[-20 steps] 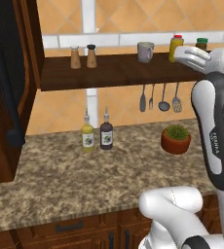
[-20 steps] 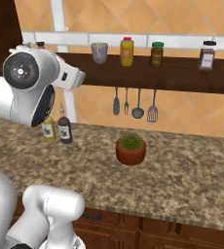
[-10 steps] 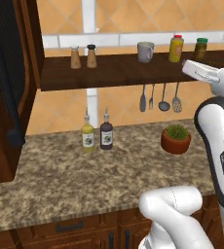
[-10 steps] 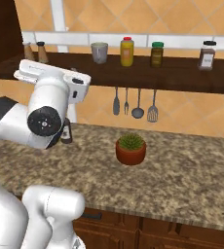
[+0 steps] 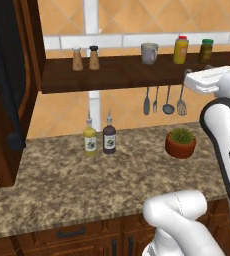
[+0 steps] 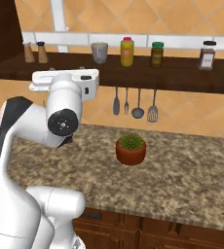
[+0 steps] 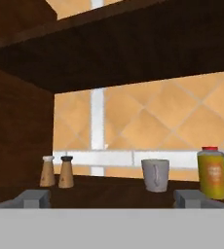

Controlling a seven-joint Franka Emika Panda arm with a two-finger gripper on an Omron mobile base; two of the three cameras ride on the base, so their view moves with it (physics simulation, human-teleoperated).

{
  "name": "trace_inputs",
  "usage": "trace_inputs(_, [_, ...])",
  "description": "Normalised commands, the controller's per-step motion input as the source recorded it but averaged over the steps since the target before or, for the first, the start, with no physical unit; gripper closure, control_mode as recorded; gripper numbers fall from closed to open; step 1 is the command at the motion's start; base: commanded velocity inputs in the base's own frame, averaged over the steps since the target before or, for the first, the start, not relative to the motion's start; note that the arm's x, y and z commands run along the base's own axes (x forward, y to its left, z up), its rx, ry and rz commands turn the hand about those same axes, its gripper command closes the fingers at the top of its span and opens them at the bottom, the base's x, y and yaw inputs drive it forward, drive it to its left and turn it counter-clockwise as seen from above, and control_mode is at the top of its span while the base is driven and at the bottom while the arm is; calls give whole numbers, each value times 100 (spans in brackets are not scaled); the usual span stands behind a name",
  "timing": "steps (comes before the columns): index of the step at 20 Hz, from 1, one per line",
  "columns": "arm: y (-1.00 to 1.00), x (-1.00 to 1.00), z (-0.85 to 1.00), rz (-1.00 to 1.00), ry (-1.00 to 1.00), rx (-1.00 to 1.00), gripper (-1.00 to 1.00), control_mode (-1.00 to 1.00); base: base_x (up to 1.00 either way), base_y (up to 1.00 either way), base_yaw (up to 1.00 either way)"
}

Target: Gather all objects into one cabinet and sort the glasses and bowls to opposite sides.

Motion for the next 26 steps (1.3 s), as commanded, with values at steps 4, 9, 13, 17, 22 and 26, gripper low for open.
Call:
trace_inputs(4, [3,0,10,-7,6,-45,-100,-100,0,0,0])
trace_inputs(9, [0,1,1,-4,7,-2,-100,-100,0,0,0])
trace_inputs(13, [45,23,7,-37,32,-24,-100,-100,0,0,0])
trace_inputs(17, [80,31,0,-37,34,-31,-100,-100,0,0,0])
trace_inputs(22, [-6,3,-2,0,0,0,-100,-100,0,0,0])
trace_inputs(26, [-65,29,-12,0,0,9,-100,-100,0,0,0])
